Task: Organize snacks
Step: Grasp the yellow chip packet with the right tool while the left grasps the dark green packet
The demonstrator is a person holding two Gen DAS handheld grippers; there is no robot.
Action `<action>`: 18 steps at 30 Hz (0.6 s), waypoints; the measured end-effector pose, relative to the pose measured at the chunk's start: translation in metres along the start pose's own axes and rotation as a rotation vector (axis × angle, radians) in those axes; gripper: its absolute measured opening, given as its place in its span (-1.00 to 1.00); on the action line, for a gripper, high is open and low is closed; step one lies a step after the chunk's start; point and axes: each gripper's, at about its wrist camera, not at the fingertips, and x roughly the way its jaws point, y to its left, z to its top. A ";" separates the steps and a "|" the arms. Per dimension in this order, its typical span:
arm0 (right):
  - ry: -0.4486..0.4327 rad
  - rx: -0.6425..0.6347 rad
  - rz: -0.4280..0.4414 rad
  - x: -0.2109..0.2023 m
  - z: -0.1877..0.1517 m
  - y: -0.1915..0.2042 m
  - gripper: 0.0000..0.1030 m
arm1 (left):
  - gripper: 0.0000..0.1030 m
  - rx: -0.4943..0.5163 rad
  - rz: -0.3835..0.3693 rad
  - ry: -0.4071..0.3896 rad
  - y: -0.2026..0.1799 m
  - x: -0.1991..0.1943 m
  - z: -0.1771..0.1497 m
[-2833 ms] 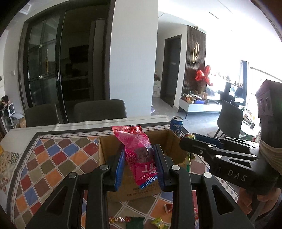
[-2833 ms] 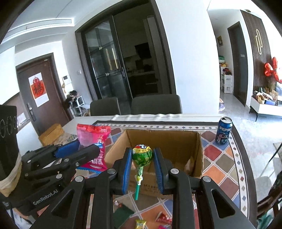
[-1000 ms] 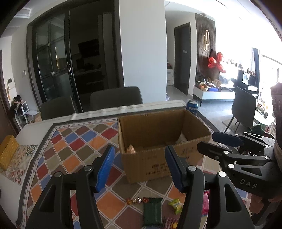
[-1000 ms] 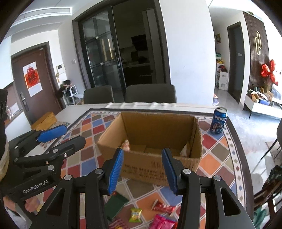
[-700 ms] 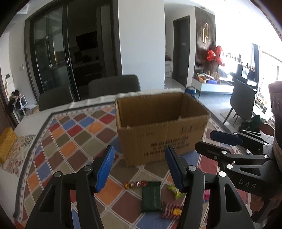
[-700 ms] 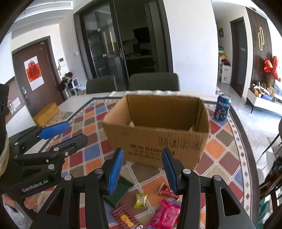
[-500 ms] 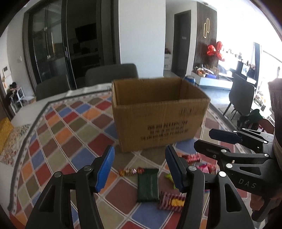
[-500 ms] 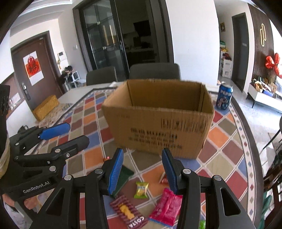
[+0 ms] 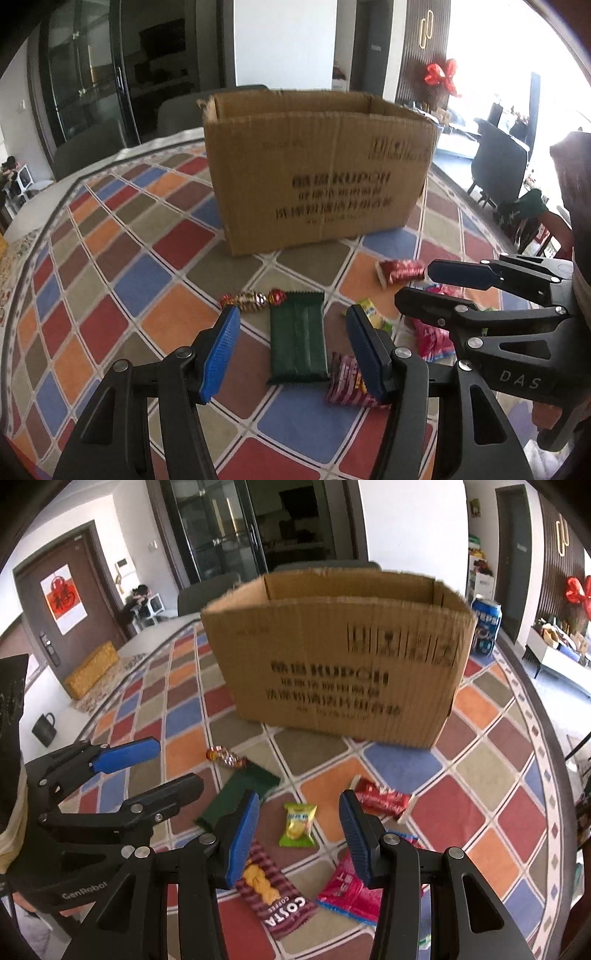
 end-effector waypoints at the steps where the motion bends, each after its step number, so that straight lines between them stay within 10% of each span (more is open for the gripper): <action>1: 0.011 0.002 0.002 0.003 -0.001 -0.001 -0.10 | 0.14 0.001 -0.002 0.005 0.000 0.002 -0.002; 18: 0.136 -0.019 0.004 0.052 -0.018 -0.005 -0.18 | 0.13 -0.003 -0.079 0.141 0.005 0.052 -0.024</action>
